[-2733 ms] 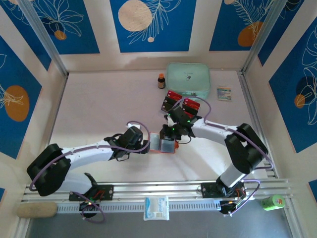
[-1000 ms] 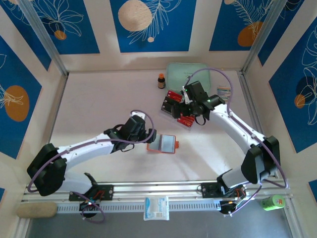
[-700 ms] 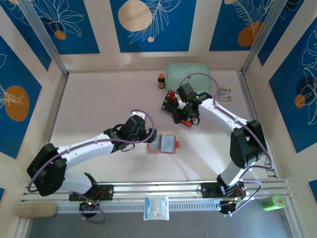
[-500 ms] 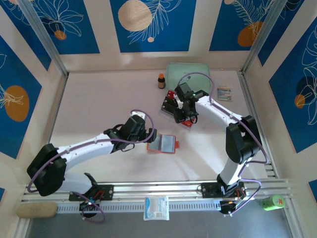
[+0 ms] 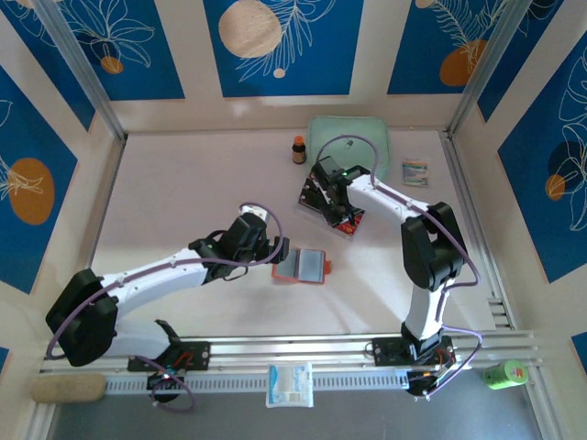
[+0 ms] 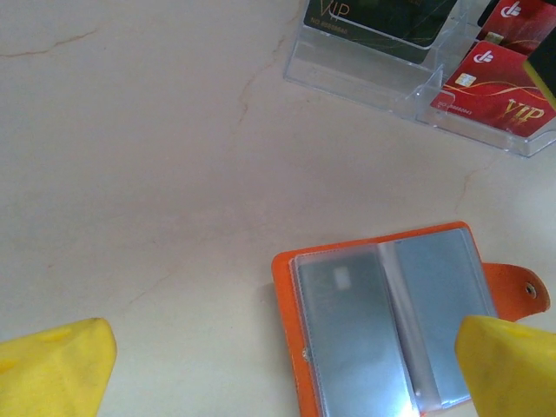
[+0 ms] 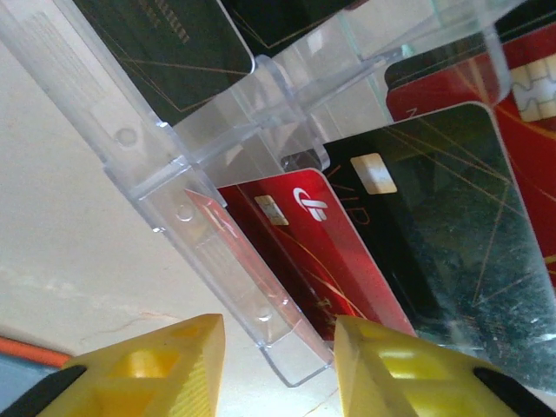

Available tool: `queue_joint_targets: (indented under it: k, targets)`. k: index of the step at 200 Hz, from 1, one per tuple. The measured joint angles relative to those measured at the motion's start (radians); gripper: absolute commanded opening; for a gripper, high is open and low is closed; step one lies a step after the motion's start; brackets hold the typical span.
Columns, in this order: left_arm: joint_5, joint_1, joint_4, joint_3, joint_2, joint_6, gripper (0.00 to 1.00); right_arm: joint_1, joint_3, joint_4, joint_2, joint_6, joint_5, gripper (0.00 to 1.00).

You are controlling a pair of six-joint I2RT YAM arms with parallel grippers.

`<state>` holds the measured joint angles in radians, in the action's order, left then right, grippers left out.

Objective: Put the credit cards into the card holder

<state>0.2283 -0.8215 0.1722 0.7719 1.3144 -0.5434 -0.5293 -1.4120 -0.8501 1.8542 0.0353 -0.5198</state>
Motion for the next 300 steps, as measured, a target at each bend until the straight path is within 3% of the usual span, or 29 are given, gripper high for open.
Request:
queue_joint_targets:
  k: [88, 176, 250, 300]
  targets:
    - [-0.001, 0.013, 0.0, -0.016, -0.012, 0.003, 1.0, -0.008, -0.023, -0.004, 0.06, -0.03, -0.054, 0.33]
    - [-0.009, 0.022, 0.0, -0.026, -0.024, 0.003, 1.0, -0.032, -0.022, -0.004, 0.065, -0.032, -0.052, 0.11]
    - [-0.012, 0.028, 0.0, -0.031, -0.028, 0.003, 1.0, -0.048, 0.01, 0.009, 0.034, -0.075, -0.03, 0.0]
    - [-0.012, 0.03, 0.0, -0.031, -0.031, 0.004, 1.0, -0.088, 0.021, 0.015, -0.013, -0.114, -0.043, 0.0]
